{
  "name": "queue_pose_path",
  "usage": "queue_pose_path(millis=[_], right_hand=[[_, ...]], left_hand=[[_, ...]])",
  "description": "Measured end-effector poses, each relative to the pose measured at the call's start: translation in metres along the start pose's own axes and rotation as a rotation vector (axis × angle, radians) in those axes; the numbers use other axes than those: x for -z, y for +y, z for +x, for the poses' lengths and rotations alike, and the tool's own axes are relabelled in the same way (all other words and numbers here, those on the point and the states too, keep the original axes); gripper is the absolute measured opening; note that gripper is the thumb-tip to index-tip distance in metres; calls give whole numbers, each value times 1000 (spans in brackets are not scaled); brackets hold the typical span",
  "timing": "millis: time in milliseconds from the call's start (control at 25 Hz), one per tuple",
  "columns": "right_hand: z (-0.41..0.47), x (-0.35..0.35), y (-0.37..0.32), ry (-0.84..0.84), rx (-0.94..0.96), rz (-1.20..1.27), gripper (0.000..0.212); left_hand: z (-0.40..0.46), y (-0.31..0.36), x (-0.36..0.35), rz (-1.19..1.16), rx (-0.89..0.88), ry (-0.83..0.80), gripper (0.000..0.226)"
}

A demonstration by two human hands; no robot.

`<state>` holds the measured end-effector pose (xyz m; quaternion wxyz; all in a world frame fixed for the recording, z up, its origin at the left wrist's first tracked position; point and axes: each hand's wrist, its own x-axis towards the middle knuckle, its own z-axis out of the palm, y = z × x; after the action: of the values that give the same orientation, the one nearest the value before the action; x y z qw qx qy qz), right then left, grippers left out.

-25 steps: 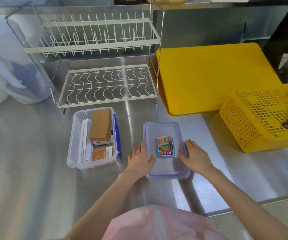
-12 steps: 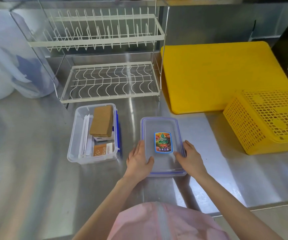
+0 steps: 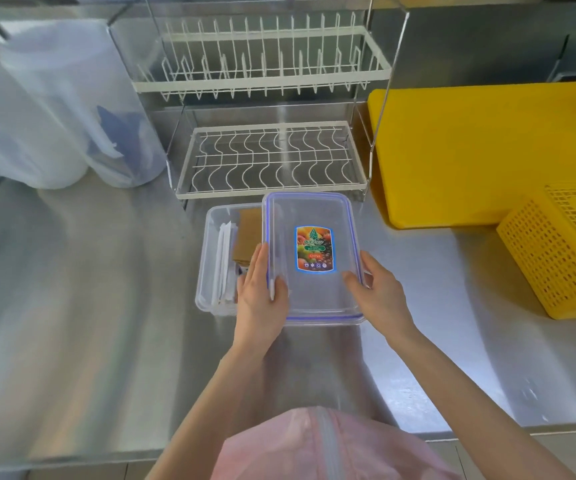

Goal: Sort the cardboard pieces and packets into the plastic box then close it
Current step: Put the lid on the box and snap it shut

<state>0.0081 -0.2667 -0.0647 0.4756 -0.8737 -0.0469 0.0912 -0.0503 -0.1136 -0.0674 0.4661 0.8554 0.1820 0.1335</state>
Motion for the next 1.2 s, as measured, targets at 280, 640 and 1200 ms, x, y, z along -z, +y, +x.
queue_pose_path(millis=[280,640,1200], right_hand=[[7,-54,-40,-104,40,0,32],[28,-88,-55,-151,-47,-168,47],[35,-84,-36,-303,-452,309,50]], left_hand=[[22,-43,57,22,93,66,51],[50,-81,70,44,120,2,49],[53,-92,64,-18,162,-68,48]])
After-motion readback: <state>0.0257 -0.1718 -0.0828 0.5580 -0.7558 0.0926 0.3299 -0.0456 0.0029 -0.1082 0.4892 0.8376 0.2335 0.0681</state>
